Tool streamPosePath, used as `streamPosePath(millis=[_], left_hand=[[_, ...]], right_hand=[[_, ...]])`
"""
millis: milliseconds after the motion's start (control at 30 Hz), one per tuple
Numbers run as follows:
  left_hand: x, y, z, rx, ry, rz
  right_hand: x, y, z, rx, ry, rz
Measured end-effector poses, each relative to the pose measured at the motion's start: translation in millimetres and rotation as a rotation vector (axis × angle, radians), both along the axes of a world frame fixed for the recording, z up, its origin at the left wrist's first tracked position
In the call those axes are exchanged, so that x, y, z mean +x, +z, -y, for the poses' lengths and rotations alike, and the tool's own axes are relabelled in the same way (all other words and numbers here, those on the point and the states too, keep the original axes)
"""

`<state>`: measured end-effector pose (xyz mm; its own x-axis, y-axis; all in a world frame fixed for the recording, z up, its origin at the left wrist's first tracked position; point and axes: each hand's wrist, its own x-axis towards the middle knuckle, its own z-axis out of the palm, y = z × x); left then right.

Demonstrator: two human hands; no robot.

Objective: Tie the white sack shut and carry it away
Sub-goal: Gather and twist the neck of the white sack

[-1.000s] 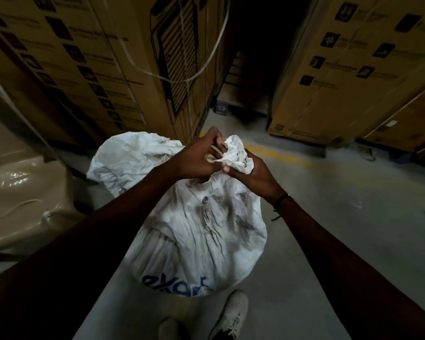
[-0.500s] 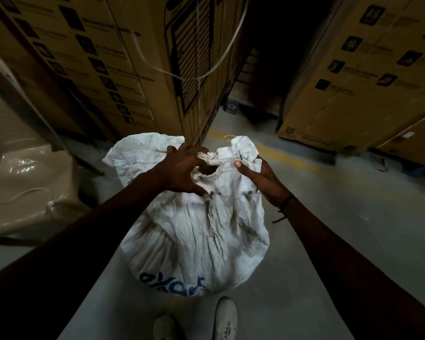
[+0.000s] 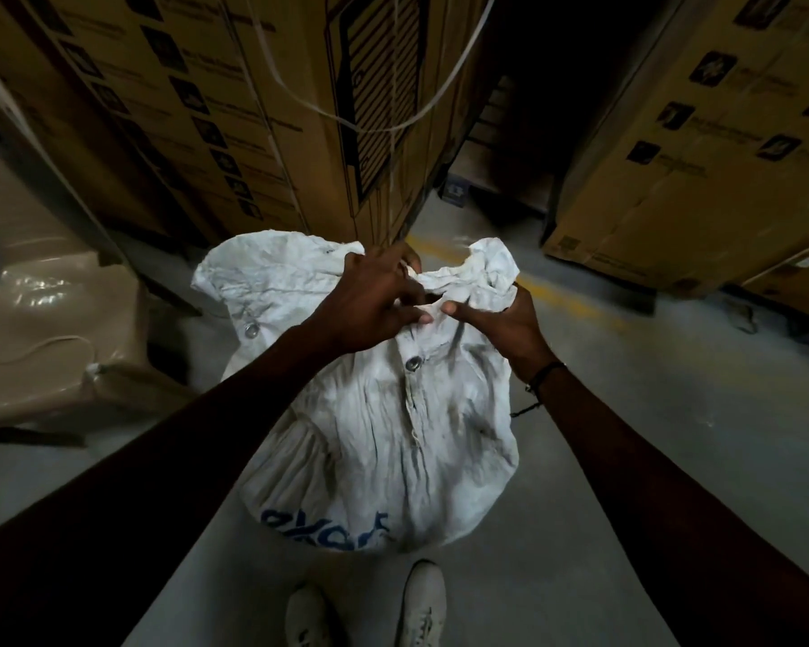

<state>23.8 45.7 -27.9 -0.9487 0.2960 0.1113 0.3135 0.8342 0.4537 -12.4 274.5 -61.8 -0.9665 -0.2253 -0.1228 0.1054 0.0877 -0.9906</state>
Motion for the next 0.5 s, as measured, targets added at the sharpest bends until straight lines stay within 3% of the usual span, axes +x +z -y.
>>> streamPosePath(millis=[167,500], left_hand=[[12.5,0.6,-3.3,-0.124,0.048,-0.220],[10.5,-0.5,-6.8,0.221,0.048,0.035]], right_hand=[[-2.0,-7.1,0.1,0.066,-0.064,0.009],[15.0,-7.6,15.2,0.067,0.192,-0.040]])
